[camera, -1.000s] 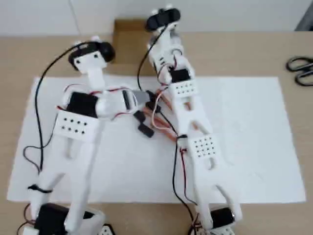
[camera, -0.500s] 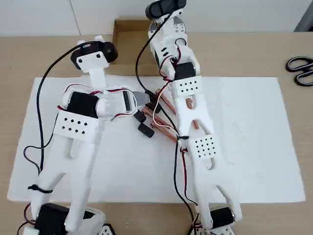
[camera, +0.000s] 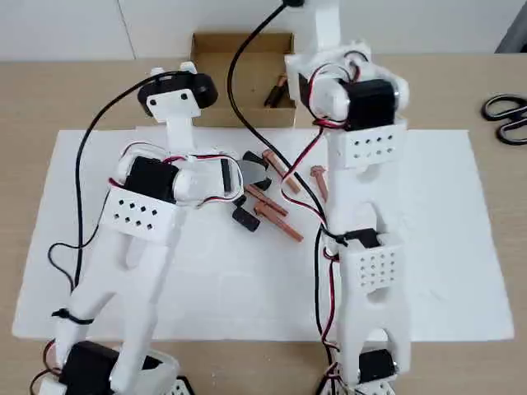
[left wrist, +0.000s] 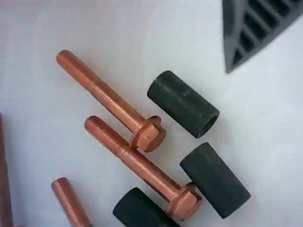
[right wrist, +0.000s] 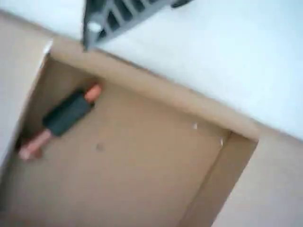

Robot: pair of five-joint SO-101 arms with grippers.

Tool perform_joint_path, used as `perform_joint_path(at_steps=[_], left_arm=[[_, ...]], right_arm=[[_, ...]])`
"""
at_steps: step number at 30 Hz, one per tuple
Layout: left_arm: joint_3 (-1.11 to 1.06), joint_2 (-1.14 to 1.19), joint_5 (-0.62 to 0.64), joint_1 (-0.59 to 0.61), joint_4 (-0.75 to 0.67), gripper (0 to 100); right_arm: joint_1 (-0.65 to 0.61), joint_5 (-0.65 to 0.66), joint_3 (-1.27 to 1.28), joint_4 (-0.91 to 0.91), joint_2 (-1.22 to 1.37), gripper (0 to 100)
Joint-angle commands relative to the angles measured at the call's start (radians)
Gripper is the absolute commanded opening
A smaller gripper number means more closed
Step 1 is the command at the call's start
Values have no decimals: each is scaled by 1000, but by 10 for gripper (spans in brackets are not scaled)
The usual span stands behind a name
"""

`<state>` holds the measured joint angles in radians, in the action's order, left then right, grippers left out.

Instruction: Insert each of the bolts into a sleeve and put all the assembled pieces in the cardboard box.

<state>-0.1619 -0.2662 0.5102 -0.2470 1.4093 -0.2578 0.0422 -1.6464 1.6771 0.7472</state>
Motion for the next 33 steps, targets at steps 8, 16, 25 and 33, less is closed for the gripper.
perform_joint_path(at_steps=[8, 16, 25, 33], left_arm=[[101, -15, -55, 123, 80, 321], [136, -14, -319, 143, 141, 321], [130, -8, -319, 144, 144, 321], [58, -6, -318, 149, 138, 321]], right_arm=[[-27, 9, -31, 35, -74, 224], [59, 147, 347, 38, -265, 224], [81, 135, 1165, 27, -773, 224], [-31, 106, 1666, -127, -869, 224]])
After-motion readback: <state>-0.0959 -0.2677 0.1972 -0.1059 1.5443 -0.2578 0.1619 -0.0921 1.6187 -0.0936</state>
